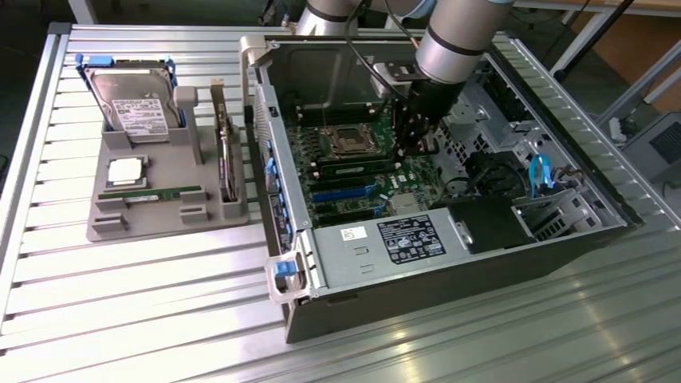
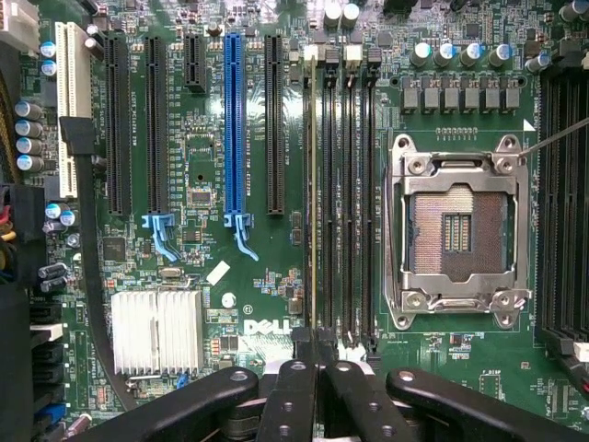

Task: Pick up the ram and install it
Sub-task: 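Press down the ram until it locks into place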

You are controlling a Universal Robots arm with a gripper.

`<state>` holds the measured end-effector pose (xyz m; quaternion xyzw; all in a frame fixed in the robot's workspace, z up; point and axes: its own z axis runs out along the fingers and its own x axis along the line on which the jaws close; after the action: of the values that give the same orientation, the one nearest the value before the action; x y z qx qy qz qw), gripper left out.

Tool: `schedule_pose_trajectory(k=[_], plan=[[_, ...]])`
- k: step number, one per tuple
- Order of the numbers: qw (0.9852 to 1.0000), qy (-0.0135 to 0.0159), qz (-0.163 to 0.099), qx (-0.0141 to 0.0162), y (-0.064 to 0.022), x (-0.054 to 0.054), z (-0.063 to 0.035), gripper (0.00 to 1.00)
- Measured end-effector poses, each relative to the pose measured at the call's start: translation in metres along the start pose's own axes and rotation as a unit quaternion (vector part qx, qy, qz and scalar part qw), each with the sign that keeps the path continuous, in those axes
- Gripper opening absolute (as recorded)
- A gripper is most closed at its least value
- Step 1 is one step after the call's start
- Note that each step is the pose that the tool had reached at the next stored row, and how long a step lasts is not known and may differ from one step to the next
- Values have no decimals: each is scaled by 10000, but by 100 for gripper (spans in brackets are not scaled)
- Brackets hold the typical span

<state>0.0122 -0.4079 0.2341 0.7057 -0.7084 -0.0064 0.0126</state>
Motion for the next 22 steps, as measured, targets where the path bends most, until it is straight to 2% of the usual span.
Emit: schedule_pose_trajectory(k=[4, 5, 22], plan=[[10000, 2, 0, 0, 0, -1, -1, 9], [10000, 16, 1, 0, 0, -17, -4, 9], [10000, 18, 1, 0, 0, -17, 24, 9]])
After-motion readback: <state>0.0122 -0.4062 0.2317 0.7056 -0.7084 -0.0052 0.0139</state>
